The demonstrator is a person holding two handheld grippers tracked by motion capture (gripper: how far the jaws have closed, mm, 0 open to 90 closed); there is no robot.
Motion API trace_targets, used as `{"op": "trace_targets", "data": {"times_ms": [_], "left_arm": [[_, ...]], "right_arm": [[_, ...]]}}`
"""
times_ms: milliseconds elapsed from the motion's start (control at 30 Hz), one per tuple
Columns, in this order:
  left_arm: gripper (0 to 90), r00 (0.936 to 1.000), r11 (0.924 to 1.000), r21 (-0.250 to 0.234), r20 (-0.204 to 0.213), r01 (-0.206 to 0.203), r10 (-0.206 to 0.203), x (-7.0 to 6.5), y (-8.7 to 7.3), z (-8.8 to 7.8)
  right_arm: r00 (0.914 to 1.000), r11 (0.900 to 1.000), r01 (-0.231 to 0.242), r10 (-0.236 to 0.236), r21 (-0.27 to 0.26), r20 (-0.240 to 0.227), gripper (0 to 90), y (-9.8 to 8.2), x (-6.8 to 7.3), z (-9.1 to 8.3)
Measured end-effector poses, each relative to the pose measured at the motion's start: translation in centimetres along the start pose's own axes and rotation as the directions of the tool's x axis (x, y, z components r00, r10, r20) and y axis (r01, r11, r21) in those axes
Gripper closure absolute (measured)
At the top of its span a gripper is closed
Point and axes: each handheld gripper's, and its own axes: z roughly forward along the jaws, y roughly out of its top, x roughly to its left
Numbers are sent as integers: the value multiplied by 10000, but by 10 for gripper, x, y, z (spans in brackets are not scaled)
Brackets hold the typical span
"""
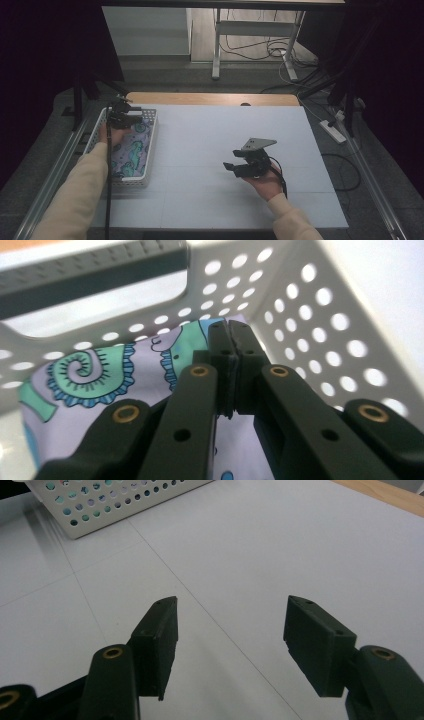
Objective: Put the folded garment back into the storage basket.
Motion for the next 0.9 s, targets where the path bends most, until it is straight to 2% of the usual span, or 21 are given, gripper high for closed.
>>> {"op": "trace_targets", "data": {"times_ms": [133,267,400,533,667,900], "left_arm": [[882,10000,9988,484,-41,-68,70,-2,1,13],[882,9994,9955,886,-37,-350,354,-8,3,24],[881,9991,9938,1029,-55,-421,429,-10,2,28],[881,9995,9942,1029,70,-312,306,-7,1,26],[882,9992,9987,508,389,-12,-8,-5,1,11],[878,9947,9985,-541,1019,-92,147,-18,-7,-24]], "right_arm": [[10000,10000,-48,48,-1,8,390,-1,-1,-2],[10000,10000,-58,57,49,33,390,-3,-3,-2],[10000,10000,-62,62,18,58,393,-4,-3,-2],[10000,10000,-57,56,67,27,393,-4,-2,-2],[10000,9999,-89,88,74,5,391,-5,-3,-4],[9994,9994,-330,330,62,-58,387,-12,-8,-10]]}}
